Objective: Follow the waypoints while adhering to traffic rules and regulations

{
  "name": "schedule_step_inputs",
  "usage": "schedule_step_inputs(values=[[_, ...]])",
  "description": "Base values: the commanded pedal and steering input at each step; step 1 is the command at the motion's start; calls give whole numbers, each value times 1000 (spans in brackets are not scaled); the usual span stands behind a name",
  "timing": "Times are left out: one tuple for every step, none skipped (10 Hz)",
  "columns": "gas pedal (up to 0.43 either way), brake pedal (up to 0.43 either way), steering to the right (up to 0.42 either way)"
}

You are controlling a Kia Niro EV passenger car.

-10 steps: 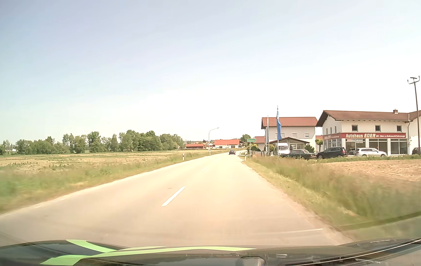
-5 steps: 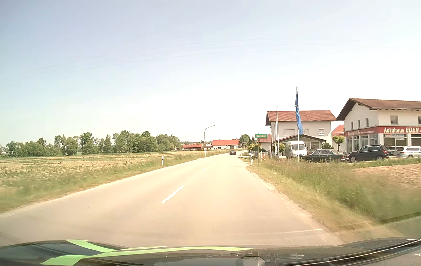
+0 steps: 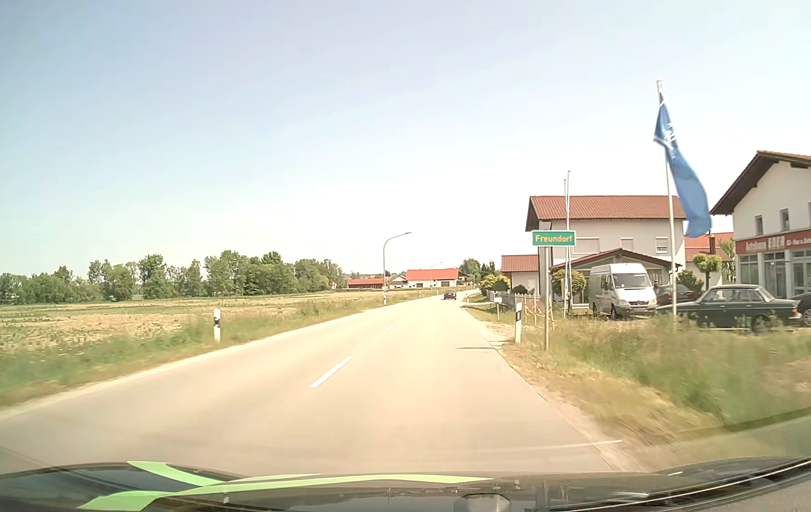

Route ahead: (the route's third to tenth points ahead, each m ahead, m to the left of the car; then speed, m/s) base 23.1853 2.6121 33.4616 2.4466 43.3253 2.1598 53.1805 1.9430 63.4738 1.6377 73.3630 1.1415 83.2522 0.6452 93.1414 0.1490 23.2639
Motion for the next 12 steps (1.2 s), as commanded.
schedule_step_inputs(values=[[138,0,0],[130,0,-1],[98,0,-1],[67,0,-1],[8,0,-1],[0,0,0],[0,0,0],[0,0,0],[0,0,0],[0,0,-1],[0,0,0],[0,0,0]])
